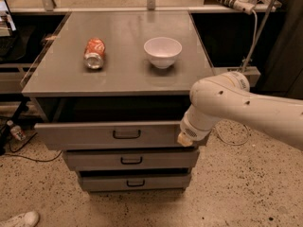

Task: Close top drawer

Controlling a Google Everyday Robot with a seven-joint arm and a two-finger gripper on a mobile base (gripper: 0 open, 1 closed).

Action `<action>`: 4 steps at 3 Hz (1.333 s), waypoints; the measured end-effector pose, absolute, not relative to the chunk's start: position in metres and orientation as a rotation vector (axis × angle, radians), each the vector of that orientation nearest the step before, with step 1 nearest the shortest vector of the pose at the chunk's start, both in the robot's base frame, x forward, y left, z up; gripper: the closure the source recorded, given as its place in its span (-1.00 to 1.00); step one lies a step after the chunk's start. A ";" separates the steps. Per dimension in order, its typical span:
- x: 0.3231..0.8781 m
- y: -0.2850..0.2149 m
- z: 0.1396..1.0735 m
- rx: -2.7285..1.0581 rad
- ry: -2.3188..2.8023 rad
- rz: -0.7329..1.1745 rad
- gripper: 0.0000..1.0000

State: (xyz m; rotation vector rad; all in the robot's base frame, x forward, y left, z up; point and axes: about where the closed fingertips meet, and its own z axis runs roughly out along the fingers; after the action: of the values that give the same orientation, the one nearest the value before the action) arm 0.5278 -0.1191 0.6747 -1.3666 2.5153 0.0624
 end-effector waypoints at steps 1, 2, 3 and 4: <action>0.549 -0.122 0.674 -1.331 2.523 0.015 1.00; 0.566 -0.123 0.672 -1.313 2.527 -0.019 1.00; 0.582 -0.120 0.673 -1.311 2.519 -0.043 1.00; 0.582 -0.120 0.673 -1.311 2.519 -0.043 0.62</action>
Offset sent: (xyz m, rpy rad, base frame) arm 0.0590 -0.0057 -0.0032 -0.0559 -0.0574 -0.0663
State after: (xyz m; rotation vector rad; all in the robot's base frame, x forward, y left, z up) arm 0.5824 -0.1198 0.6732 -1.3111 2.5190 -0.0428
